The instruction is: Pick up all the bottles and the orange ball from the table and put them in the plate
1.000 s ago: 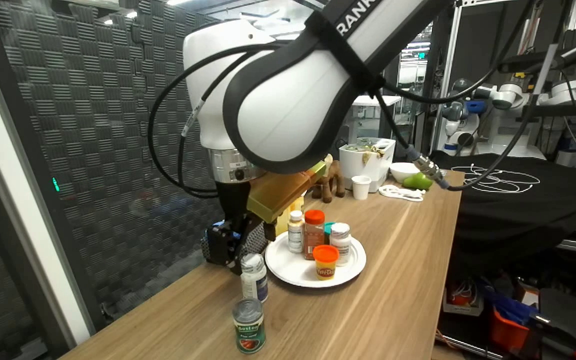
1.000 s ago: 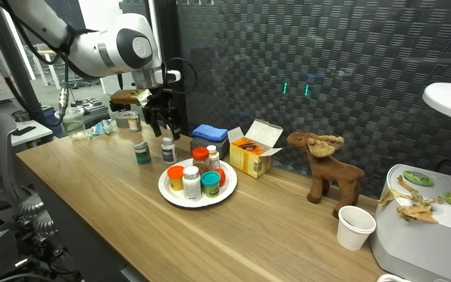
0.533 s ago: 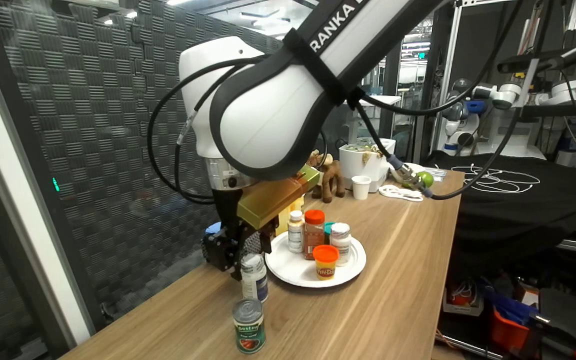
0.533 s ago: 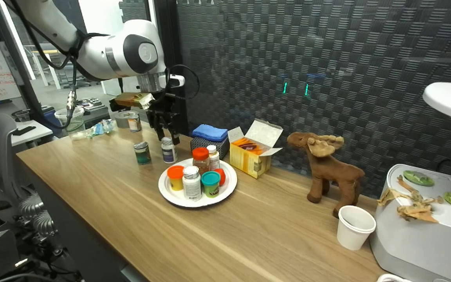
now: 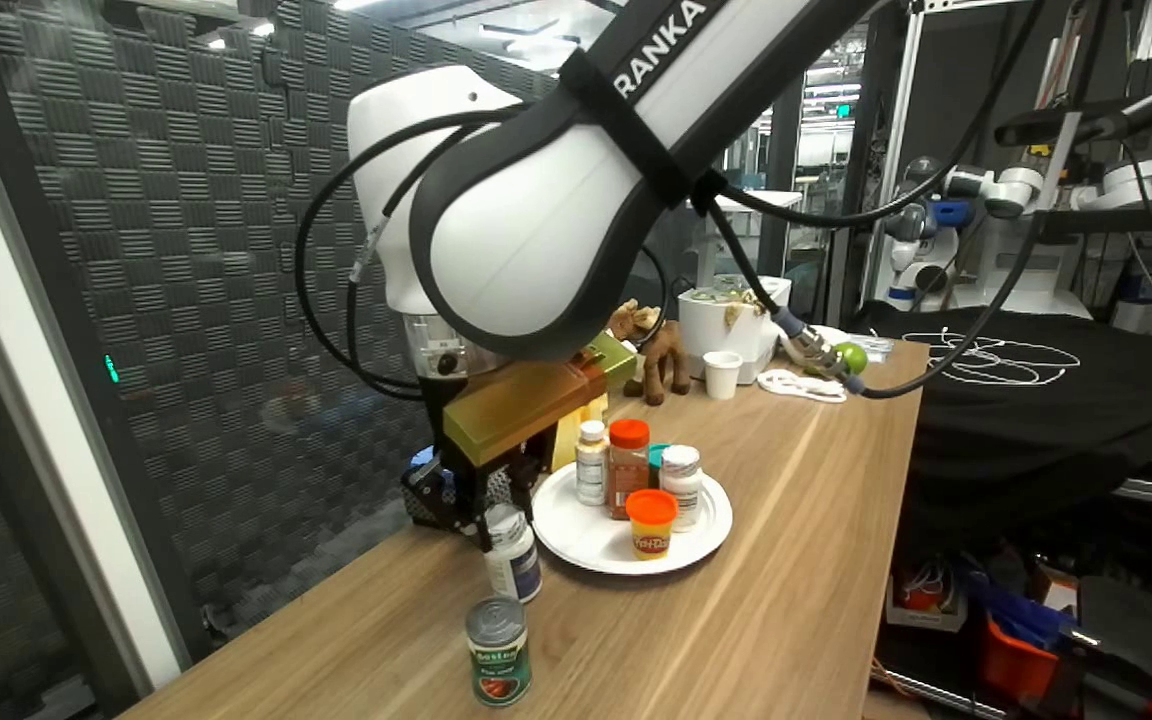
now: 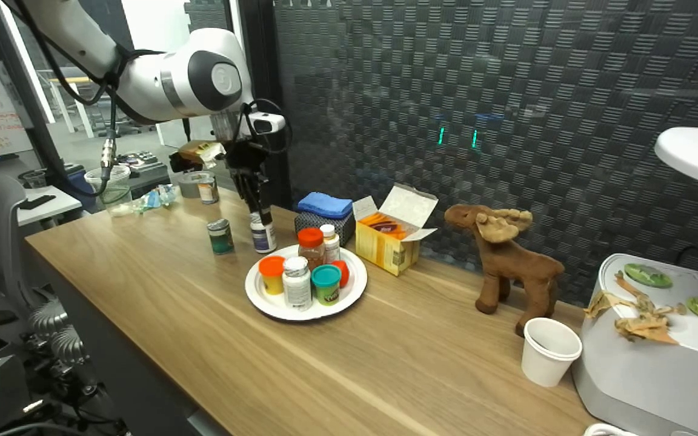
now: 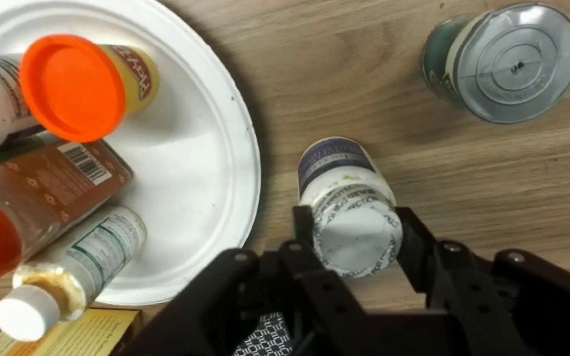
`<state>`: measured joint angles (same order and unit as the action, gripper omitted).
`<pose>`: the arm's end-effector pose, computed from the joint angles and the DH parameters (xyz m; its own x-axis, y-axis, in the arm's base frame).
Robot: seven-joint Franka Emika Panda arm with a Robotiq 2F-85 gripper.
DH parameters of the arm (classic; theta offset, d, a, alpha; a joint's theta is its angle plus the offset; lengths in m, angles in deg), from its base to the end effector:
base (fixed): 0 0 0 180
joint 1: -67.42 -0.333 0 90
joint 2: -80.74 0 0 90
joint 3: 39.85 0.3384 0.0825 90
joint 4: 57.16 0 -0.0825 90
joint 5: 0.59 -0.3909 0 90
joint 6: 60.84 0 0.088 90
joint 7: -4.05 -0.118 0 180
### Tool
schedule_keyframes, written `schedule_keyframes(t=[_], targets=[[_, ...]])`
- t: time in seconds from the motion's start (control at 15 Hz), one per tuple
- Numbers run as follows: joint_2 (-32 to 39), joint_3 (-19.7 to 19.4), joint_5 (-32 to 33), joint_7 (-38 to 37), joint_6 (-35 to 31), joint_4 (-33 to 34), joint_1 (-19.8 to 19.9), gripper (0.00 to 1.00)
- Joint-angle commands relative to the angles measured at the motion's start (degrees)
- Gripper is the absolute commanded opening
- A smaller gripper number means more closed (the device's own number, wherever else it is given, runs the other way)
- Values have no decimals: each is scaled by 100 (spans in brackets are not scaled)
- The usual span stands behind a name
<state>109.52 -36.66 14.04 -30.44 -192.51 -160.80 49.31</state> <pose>0.6248 0.2325 0.2689 0.9956 -0.0602 0.0713 -0.0701 -0.9868 0.1459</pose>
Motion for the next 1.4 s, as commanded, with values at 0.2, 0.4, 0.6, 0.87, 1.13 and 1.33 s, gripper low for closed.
schedule_keyframes(t=[0.2, 0.4, 0.6, 0.87, 1.13, 1.33], targets=[[-506, -403, -6, -1681, -198, -371, -174, 20], [-663, -547, 65, -2433, -258, -463, -104, 20], [-623, -664, 100, -2944, -272, -404, 16, 20], [-355, -678, -23, -2981, -123, -156, 272, 20], [-203, -657, -147, -2911, -109, -79, 472, 20], [-130, -626, -247, -2835, -155, -60, 553, 20]])
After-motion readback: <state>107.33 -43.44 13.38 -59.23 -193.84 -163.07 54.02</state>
